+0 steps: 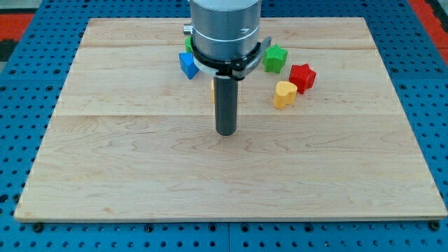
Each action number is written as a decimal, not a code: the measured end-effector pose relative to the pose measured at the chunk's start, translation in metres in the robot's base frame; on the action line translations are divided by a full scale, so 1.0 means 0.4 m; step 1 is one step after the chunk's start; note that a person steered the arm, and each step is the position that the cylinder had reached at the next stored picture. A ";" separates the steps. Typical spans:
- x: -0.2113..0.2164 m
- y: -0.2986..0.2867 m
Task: Place your arm to the bottom left of the yellow hexagon
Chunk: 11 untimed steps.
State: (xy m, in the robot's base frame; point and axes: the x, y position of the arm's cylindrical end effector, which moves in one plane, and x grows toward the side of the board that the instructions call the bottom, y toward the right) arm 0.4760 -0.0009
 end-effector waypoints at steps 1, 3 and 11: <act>0.000 0.000; -0.002 0.001; -0.008 -0.137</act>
